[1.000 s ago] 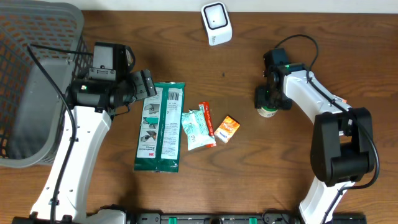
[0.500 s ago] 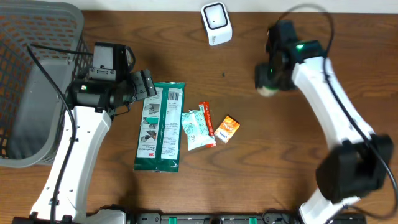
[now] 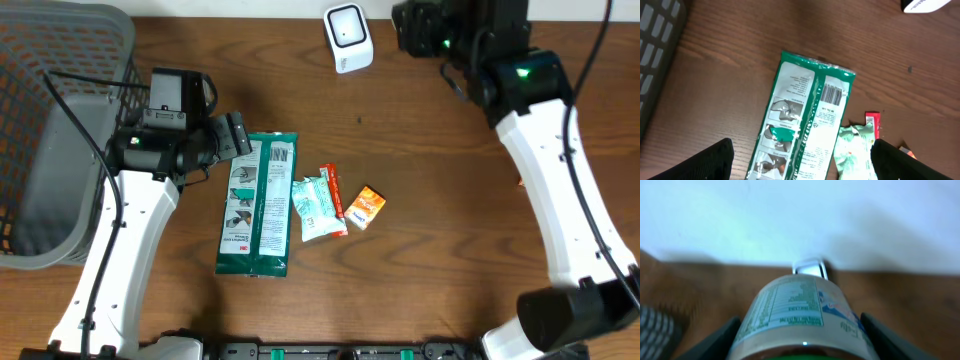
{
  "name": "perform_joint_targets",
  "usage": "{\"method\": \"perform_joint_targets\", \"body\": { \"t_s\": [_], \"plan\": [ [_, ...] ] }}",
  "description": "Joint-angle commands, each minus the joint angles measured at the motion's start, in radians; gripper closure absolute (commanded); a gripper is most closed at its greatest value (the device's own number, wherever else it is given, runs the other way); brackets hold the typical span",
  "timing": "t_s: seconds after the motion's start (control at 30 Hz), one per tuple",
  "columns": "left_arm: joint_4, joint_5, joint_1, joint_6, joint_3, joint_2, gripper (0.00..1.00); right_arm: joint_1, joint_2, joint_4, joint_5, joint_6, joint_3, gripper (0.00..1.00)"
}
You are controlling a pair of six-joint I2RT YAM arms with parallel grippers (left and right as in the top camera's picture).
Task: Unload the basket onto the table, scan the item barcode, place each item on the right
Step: 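Raise the jar up to the white barcode scanner with the right gripper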
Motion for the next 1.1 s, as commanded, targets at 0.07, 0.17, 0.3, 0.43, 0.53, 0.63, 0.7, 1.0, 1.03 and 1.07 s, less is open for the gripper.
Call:
{"method": "perform_joint_targets", "body": {
  "t_s": [0.07, 0.17, 0.3, 0.43, 0.53, 0.63, 0.7, 1.0, 1.03, 1.07],
  "plan": [
    [0.0, -0.006, 0.003, 0.009, 0.002, 0.005, 0.12, 0.01, 0.149, 0.283, -0.013, 0.054, -0.04, 0.99],
    [0.0, -0.006, 0.003, 0.009, 0.002, 0.005, 0.12, 0.014, 0.243, 0.43, -0.013, 0.073, -0.04, 0.99],
    [0.0, -0.006, 0.003, 0.009, 0.002, 0.005, 0.12, 0.02, 0.378, 0.651, -0.012, 0.079, -0.04, 0.99],
    [0.0, -0.006, 0.003, 0.009, 0.002, 0.005, 0.12, 0.022, 0.517, 0.89, -0.012, 0.079, -0.04, 0.99],
    [-0.001, -0.005, 0.003, 0.009, 0.002, 0.005, 0.12, 0.024, 0.616, 1.056, -0.012, 0.079, -0.04, 0.99],
    [0.0, -0.006, 0.003, 0.009, 0.001, 0.005, 0.12, 0.026, 0.712, 1.204, -0.012, 0.079, -0.04, 0.99],
    [0.0, -0.006, 0.003, 0.009, 0.002, 0.005, 0.12, 0.026, 0.773, 1.304, -0.012, 0.079, -0.04, 0.99],
    [0.0, -0.006, 0.003, 0.009, 0.001, 0.005, 0.12, 0.026, 0.931, 1.588, -0.013, 0.098, -0.04, 0.99],
    [0.0, -0.006, 0.003, 0.009, 0.001, 0.005, 0.12, 0.027, 0.931, 1.579, -0.013, 0.097, -0.04, 0.99],
    [0.0, -0.006, 0.003, 0.009, 0.001, 0.005, 0.12, 0.026, 0.931, 1.58, -0.013, 0.098, -0.04, 0.99]
  ]
}}
